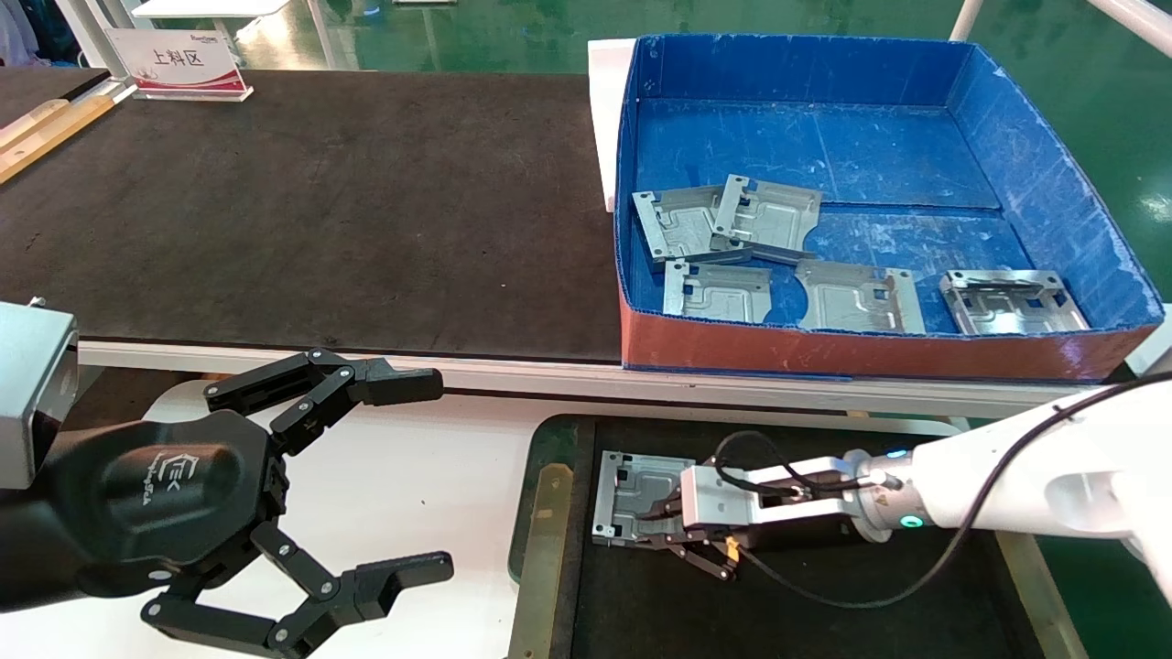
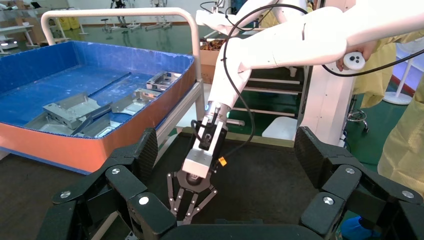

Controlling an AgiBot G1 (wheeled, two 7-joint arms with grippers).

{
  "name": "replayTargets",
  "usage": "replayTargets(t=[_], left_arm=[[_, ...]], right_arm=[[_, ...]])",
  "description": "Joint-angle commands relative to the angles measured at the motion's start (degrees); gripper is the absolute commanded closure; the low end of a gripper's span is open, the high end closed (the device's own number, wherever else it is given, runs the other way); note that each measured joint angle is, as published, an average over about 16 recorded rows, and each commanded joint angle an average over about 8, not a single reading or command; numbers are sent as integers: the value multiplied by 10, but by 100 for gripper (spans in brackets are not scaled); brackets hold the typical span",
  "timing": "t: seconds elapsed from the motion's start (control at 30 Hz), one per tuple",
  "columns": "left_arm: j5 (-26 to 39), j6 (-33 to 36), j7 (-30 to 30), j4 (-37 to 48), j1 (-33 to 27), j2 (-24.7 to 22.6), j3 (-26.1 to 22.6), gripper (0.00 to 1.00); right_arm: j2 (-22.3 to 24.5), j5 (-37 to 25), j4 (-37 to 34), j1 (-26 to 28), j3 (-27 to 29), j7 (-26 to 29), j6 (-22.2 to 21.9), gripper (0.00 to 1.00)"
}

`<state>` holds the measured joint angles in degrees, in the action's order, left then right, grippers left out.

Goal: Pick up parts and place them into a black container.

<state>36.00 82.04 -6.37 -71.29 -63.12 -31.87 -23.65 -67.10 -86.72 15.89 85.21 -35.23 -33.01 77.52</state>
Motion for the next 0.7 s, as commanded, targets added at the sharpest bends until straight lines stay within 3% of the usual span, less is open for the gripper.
replayTargets(t=[0.03, 0.43, 0.7], left_arm=[[0, 0, 0, 0, 0, 0, 0, 0], [0, 0, 0, 0, 0, 0, 0, 0], [0, 0, 0, 0, 0, 0, 0, 0]], right_arm=[[2, 2, -1, 3, 1, -1, 5, 0], [49, 58, 43, 21, 20, 8, 127, 0], [100, 174, 162, 12, -6, 65, 144, 0]])
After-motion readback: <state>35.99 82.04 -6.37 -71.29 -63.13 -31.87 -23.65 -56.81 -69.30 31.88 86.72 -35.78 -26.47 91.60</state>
